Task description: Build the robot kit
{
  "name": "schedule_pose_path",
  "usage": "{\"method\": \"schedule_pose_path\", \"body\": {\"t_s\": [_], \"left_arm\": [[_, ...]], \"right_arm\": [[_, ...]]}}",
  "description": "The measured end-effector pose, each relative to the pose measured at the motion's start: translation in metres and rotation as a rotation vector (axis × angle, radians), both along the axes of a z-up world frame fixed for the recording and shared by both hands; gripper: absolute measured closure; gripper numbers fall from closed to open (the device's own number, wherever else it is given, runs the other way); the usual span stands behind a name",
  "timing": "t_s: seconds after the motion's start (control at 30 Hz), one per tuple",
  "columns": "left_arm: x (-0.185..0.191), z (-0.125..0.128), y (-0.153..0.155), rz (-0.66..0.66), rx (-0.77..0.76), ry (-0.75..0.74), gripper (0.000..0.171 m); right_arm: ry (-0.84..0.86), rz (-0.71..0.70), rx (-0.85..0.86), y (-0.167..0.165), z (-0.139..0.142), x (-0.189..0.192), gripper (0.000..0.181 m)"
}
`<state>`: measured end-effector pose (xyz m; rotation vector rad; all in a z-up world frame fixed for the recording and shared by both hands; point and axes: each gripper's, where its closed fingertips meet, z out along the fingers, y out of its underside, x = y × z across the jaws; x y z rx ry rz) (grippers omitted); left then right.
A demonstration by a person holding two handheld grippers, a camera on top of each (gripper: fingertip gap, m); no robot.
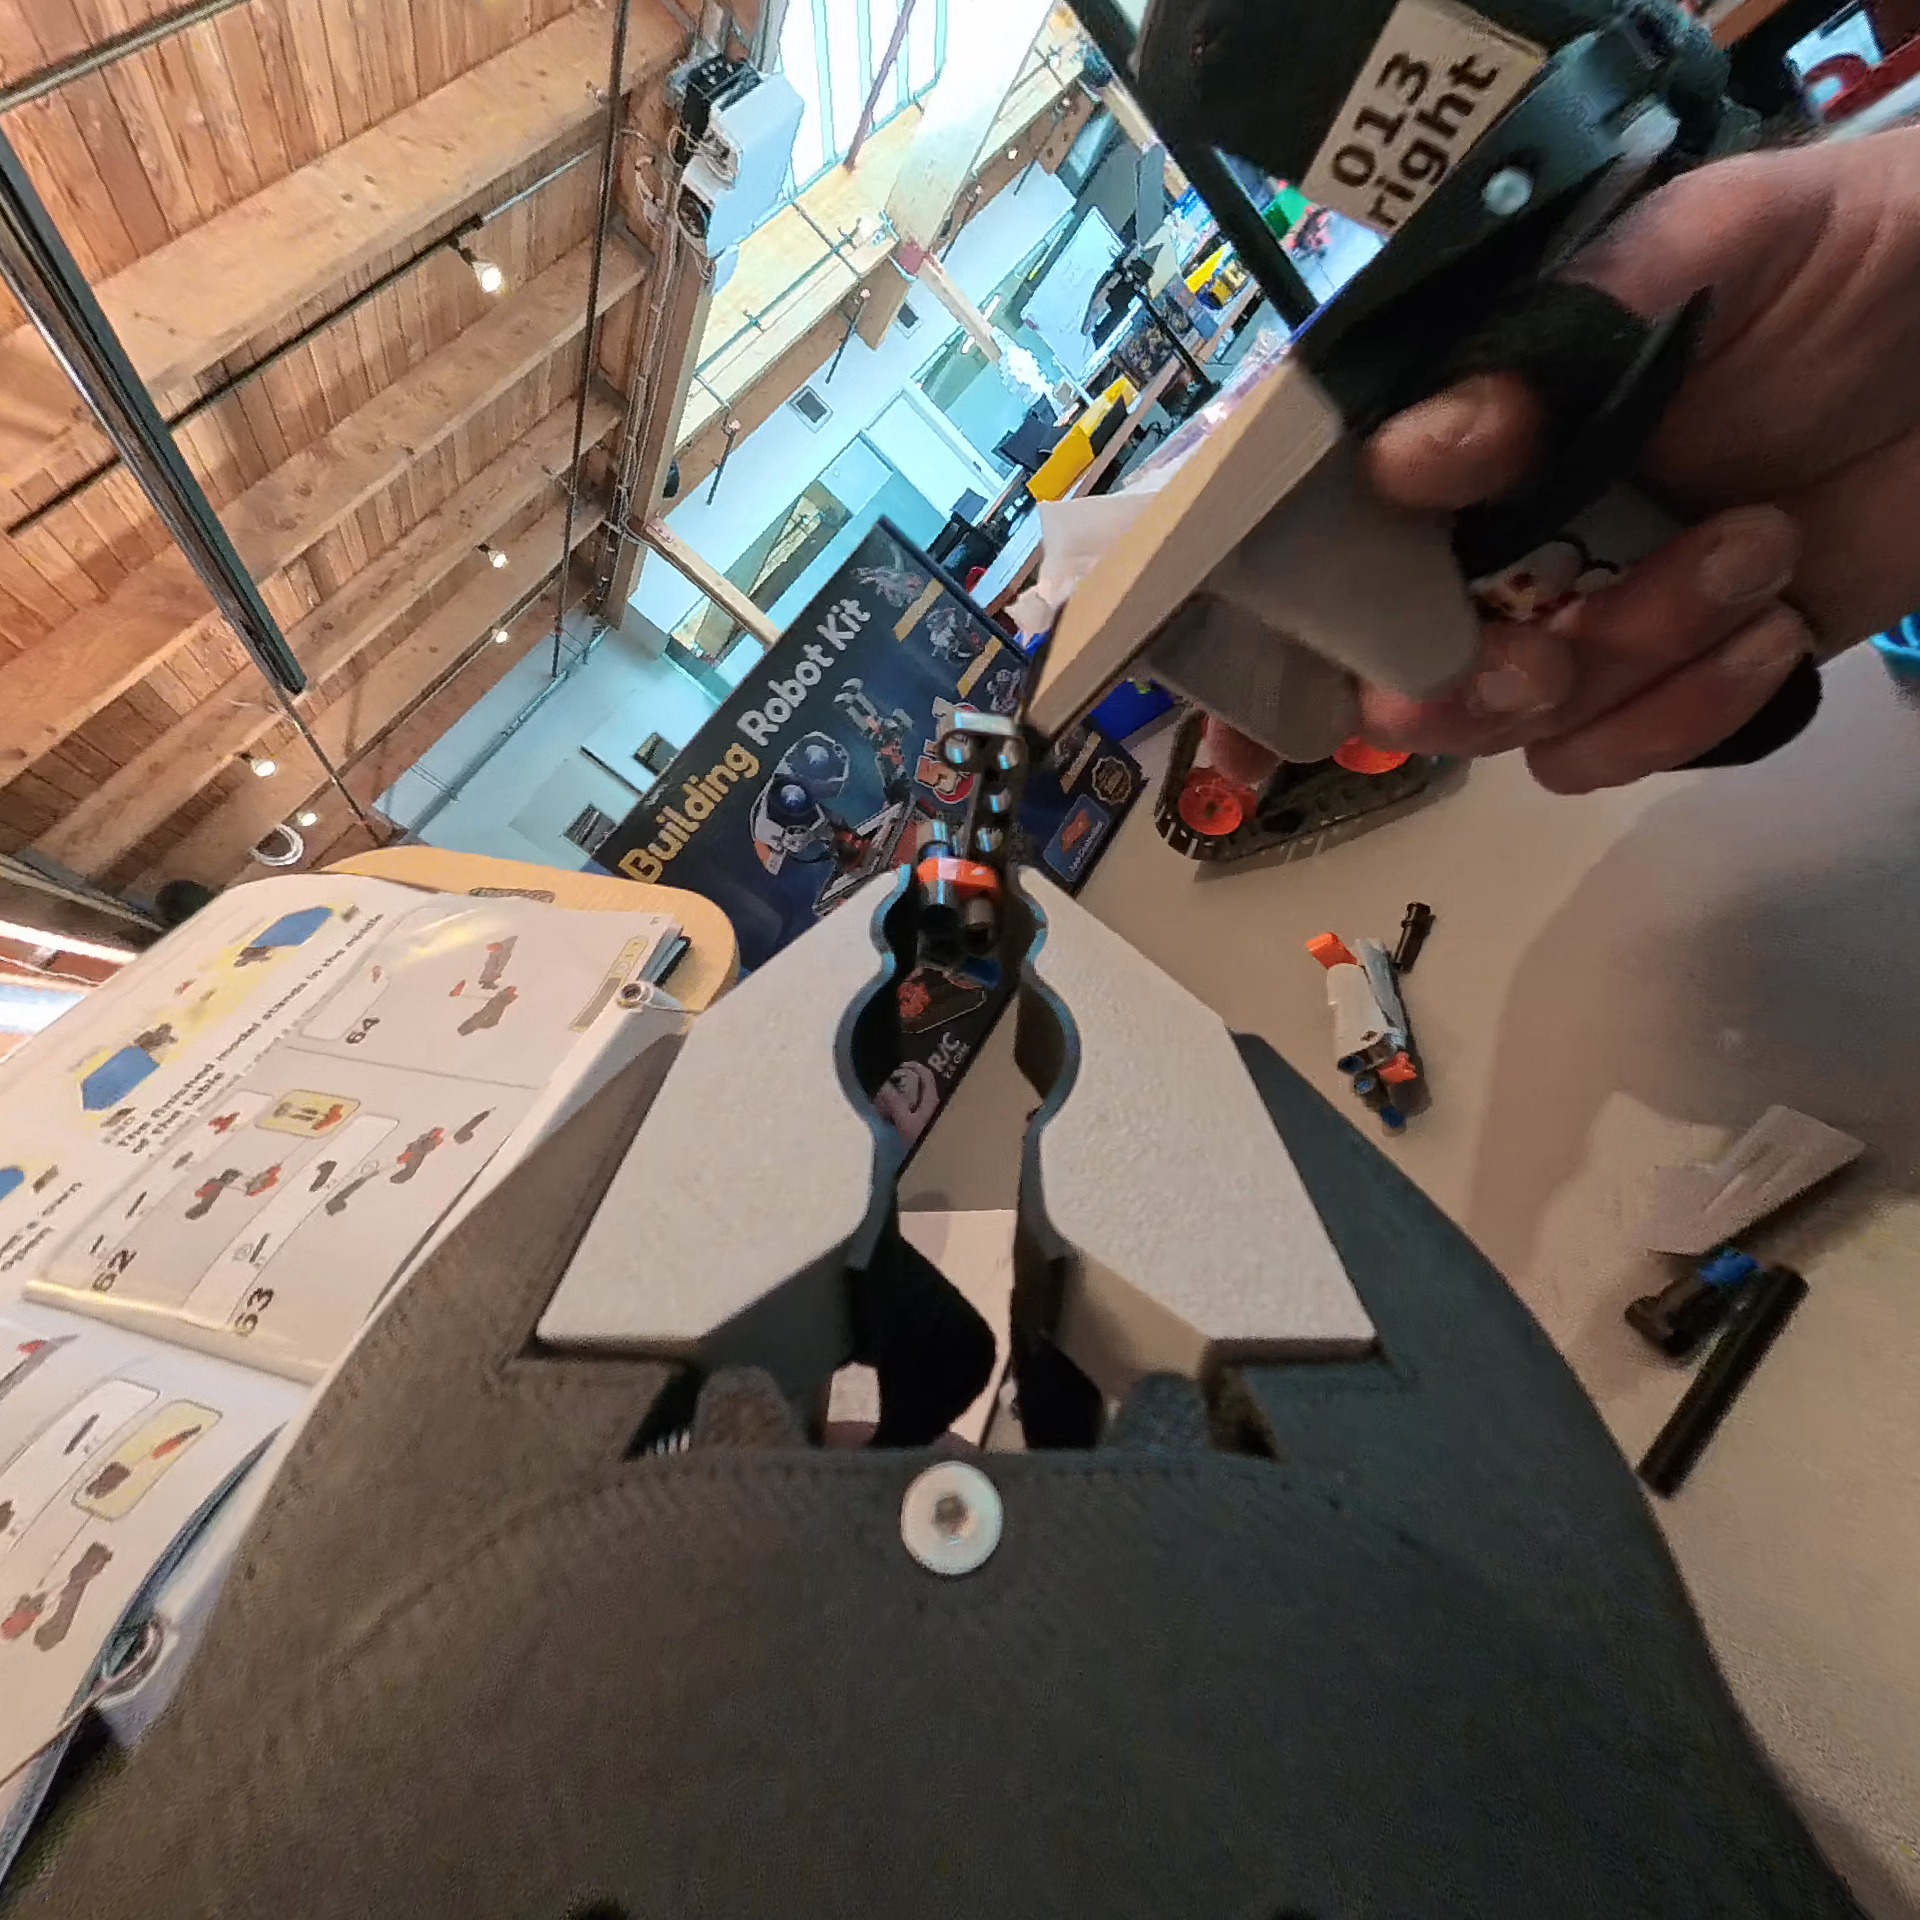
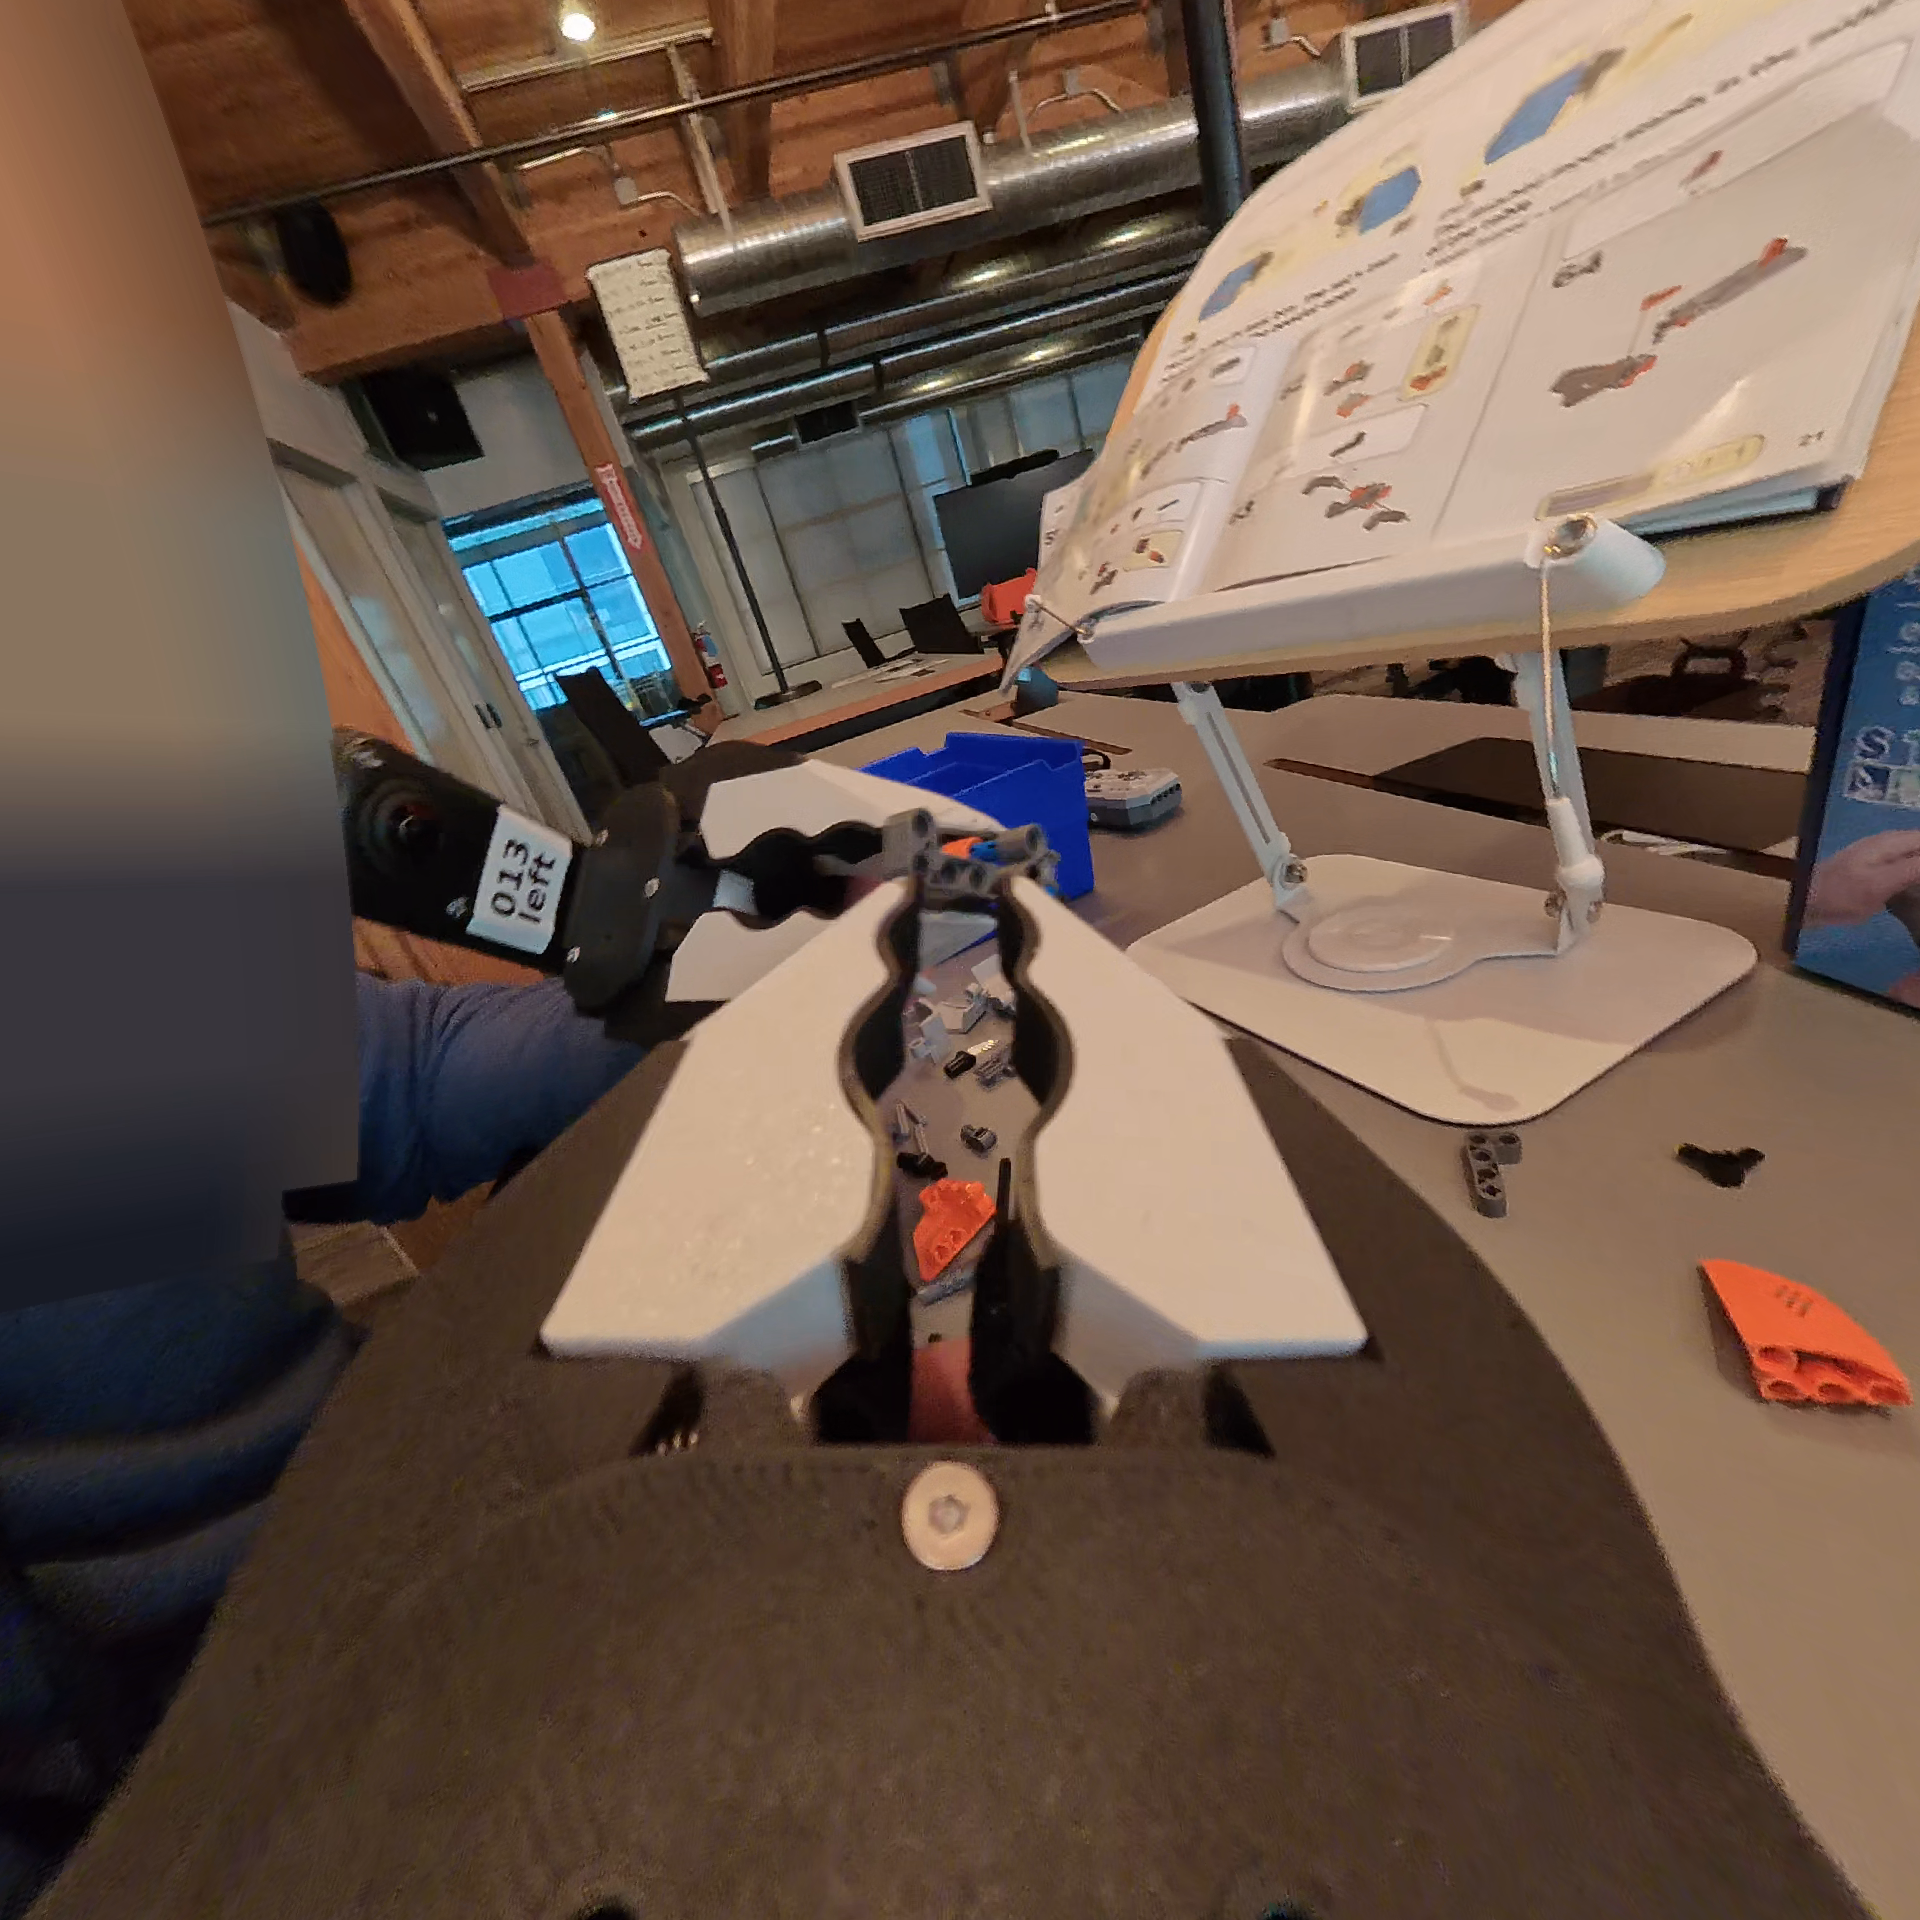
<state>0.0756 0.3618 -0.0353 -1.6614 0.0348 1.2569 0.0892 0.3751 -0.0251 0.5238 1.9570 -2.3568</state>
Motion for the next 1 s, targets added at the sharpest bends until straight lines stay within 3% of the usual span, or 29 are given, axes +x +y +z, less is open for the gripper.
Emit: {"method": "schedule_pose_path", "body": {"t_s": [0.13,0.27,0.43,0.6,0.77,1.0], "left_arm": [[0.002,-0.002,0.003,0.003,-0.033,0.021,0.159],[0.005,-0.008,0.009,-0.004,-0.072,0.028,0.159],[0.001,-0.011,0.011,0.009,-0.069,-0.002,0.158],[0.004,-0.012,0.014,0.056,-0.181,0.126,0.154],[-0.003,-0.023,0.012,0.126,-0.301,0.180,0.159],[-0.007,-0.024,0.010,0.166,-0.318,0.170,0.158]], "right_arm": [[0.162,-0.037,0.119,-0.007,-0.003,0.009,0.151],[0.266,-0.173,0.234,-0.008,-0.009,0.001,0.172],[0.178,-0.201,0.247,-0.005,-0.015,-0.008,0.176],[0.084,-0.218,0.275,0.000,-0.024,-0.018,0.176],[0.114,-0.228,0.326,-0.004,-0.028,-0.015,0.176],[0.134,-0.269,0.348,-0.003,-0.028,-0.016,0.176]]}}
